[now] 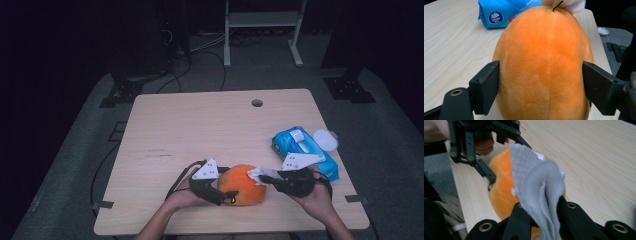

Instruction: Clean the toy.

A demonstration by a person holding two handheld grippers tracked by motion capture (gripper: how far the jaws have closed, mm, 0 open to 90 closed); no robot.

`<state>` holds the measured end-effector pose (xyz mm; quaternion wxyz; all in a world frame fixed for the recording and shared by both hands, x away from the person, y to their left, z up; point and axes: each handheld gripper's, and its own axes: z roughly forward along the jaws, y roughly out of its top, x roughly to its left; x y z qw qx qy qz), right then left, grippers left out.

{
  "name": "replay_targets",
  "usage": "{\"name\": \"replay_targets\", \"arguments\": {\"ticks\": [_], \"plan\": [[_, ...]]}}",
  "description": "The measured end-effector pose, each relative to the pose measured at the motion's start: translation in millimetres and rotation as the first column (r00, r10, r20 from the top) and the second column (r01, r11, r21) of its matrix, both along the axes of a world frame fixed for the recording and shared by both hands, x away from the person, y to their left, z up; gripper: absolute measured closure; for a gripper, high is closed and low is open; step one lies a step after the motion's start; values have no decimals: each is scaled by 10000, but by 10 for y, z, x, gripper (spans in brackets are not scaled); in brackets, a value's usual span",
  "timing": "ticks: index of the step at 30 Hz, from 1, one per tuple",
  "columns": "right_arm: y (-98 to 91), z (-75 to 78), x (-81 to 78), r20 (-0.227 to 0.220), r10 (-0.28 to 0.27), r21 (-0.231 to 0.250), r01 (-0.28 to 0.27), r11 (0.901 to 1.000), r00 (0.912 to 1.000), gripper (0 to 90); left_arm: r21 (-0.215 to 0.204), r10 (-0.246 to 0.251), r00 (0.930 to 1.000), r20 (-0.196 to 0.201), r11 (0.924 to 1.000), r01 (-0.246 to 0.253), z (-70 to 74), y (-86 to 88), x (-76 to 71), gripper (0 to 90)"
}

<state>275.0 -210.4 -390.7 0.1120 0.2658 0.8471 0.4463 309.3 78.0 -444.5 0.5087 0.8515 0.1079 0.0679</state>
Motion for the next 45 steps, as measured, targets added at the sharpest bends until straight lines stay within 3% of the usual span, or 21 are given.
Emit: {"name": "replay_targets", "arguments": {"ticks": [1,3,4,7,10,14,19,20,21,23,25,26,27,28,29,30,37,38,41,43,45], "plan": [[-44,-27,37,8,-153,-254,153,9996,9999,823,-111,53,10000,-75,9999,-54,1,3,10,199],[-76,-48,54,-115,-259,-253,256,9994,9996,823,-160,72,9999,-128,9998,-74,-1,5,15,199],[-124,-78,75,-419,-292,68,295,9995,9987,823,-169,35,9999,-128,9999,-37,-2,-2,15,199],[-120,-67,73,-390,-302,28,303,9995,9988,824,-84,60,9999,-102,9999,-61,9,-22,6,201],[-59,-4,73,-122,-276,154,277,9995,9995,823,148,-292,9987,413,9995,286,56,-84,-70,215],[-10,10,88,-18,-202,152,203,9997,9998,823,329,-358,9976,597,9989,339,81,-117,-107,209],[-23,-27,70,-225,-17,70,18,10000,9997,823,52,-98,9997,-221,9999,99,83,-65,-27,122],[-38,-36,62,-280,12,77,-10,10000,9996,823,33,20,9991,-414,10000,-19,77,-60,-13,99],[-61,-51,54,-353,30,153,-24,9999,9994,823,-94,145,9955,-936,9998,-155,50,-50,21,89],[-71,-56,53,-384,9,219,-1,9998,9993,823,-112,140,9927,-1196,9998,-154,36,-56,32,92],[-68,-56,55,-453,-20,360,37,9993,9990,823,-38,111,9944,-1055,9999,-115,35,-75,14,224],[-43,-41,50,-337,-59,295,69,9995,9994,824,-97,271,9988,-415,9996,-275,78,-75,-13,271],[-36,-27,48,-236,-121,273,127,9995,9996,824,-124,341,9994,-84,9993,-342,109,-74,-21,305],[-35,-9,47,-141,-144,253,148,9996,9998,824,-151,455,9982,377,9989,-450,147,-70,-31,320],[-35,-9,47,-141,-144,253,148,9996,9998,824,-151,455,9982,377,9989,-450,147,-70,-31,328],[-47,17,49,53,-267,250,266,9993,9996,823,-189,619,9924,1063,9980,-602,224,-60,-46,329],[14,-16,45,-56,-146,185,147,9997,9999,824,387,213,9873,1575,9989,-277,174,-84,-94,306],[65,38,5,105,134,288,-137,9995,9999,824,616,25,9811,1935,9980,-147,195,-111,-126,304],[107,103,-19,314,283,323,-294,9990,9991,824,798,-234,9739,2257,9968,54,201,-160,-181,283],[110,107,-15,342,284,266,-293,9992,9990,824,791,-224,9760,2165,9969,53,204,-163,-180,239],[87,73,9,148,267,324,-272,9991,9995,824,539,-70,9880,1546,9985,-14,203,-146,-139,198]]}}
